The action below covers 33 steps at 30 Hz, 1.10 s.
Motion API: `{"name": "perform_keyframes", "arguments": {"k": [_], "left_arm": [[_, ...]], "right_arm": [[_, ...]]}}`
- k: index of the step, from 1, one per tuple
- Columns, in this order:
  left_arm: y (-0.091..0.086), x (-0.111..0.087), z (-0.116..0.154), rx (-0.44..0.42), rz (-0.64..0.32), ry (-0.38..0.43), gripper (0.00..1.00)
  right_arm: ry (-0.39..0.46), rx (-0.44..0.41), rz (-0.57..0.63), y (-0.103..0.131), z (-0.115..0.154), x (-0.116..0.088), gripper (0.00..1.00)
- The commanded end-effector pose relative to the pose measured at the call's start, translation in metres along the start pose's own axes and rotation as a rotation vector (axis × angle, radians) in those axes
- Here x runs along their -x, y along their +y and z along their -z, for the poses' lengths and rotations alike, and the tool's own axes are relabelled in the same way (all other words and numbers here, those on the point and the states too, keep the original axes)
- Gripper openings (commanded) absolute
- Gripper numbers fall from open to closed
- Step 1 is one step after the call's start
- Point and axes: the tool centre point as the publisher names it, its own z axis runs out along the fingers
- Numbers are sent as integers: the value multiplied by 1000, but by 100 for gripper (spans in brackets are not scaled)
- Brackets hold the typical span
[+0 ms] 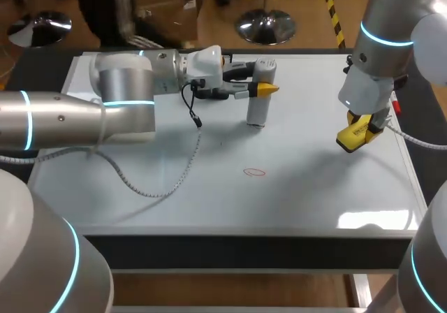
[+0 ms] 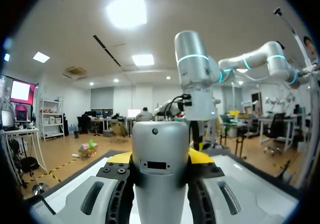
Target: Pick up the inspection probe, press it on each red-marked spot on the whiteboard one by one, put down the probe, pick up the eraser, and wipe off all the red marks.
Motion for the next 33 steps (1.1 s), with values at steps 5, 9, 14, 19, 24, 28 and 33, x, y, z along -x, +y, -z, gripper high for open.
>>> {"name": "perform_keyframes", "arguments": {"k": [5,9,14,19,24,28,33], "left_arm": [[9,9,-3,-12,-3,14,0],[9,11,-4,-21,-3,19,0],[14,11,-6,-31,-2,29,0],[17,10,-5,-30,-7,40,0],[19,11,-1,-7,-28,42,0],[19,12,5,19,-48,45,0],[20,13,10,48,-61,48,0]], "right_arm": [[2,-1,2,-1,0,0,0],[2,-1,2,-1,0,0,0],[2,-1,2,-1,0,0,0],[2,-1,2,-1,0,0,0],[2,-1,2,-1,0,0,0],[2,-1,2,-1,0,0,0],[2,-1,2,-1,0,0,0]]}}
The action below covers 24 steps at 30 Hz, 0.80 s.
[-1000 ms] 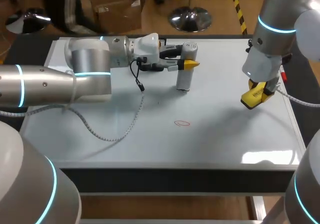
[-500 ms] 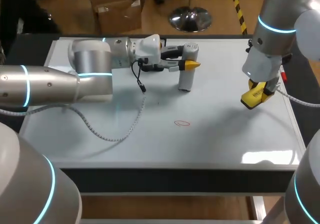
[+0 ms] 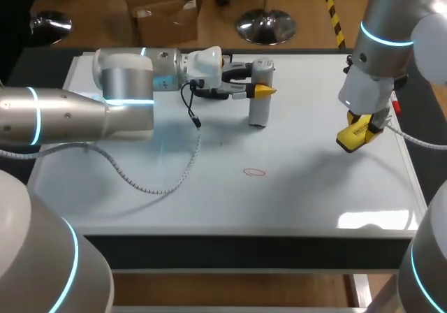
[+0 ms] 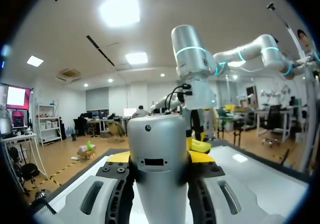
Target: Pick up the inspection probe, press it on each red-marked spot on the whiteboard one by one, put down the probe, pick up the eraser, and wipe off all the red marks.
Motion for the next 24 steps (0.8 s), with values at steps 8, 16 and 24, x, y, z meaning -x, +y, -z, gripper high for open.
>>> {"name": "perform_keyframes", "arguments": {"k": [8,16,24], "left_arm": [[1,-6,6,39,-18,25,0],[1,-8,5,47,-18,36,0],[-13,-7,4,53,-13,47,0]], "right_arm": [[2,-1,2,-1,0,0,0],[2,-1,2,-1,0,0,0],[2,-1,2,-1,0,0,0]]}}
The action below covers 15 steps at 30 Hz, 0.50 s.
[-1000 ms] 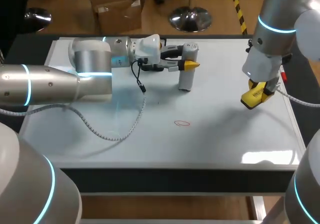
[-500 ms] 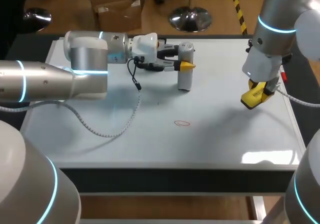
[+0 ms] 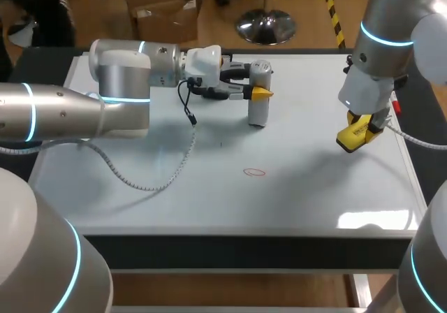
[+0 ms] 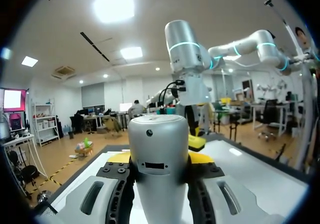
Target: Pick up the inspection probe, press it on each red-marked spot on the whiteboard one by one, put down the probe, pick up the eraser, and wipe off all the red marks.
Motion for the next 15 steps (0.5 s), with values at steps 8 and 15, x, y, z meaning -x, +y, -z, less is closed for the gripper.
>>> {"name": "perform_keyframes", "arguments": {"k": [8,15], "left_arm": [[-38,6,0,37,-21,44,0],[-62,24,1,30,-26,62,0]], "right_arm": [[2,-1,2,-1,0,0,0],[2,-1,2,-1,0,0,0]]}}
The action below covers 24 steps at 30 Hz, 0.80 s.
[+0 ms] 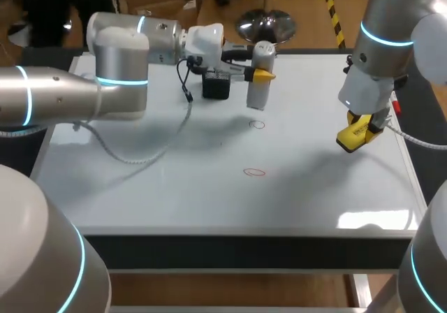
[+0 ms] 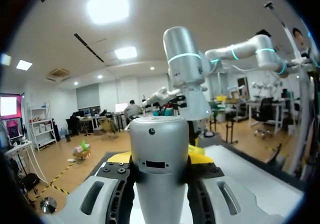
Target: Pick up the inspection probe, press it on each red-marked spot on the whiteboard one by one, put down the probe, pick up the eraser, and wipe off all the red marks.
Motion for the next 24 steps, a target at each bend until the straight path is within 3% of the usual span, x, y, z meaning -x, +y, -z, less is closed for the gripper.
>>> {"name": "perform_keyframes", "arguments": {"k": [1,11,24], "left_arm": [[-17,16,3,9,4,20,0],[-46,52,-1,-6,13,59,0],[-52,107,-7,9,44,71,0]], "right_arm": [[2,-1,1,-1,0,0,0],[2,-1,1,-1,0,0,0],[2,-1,1,-1,0,0,0]]}}
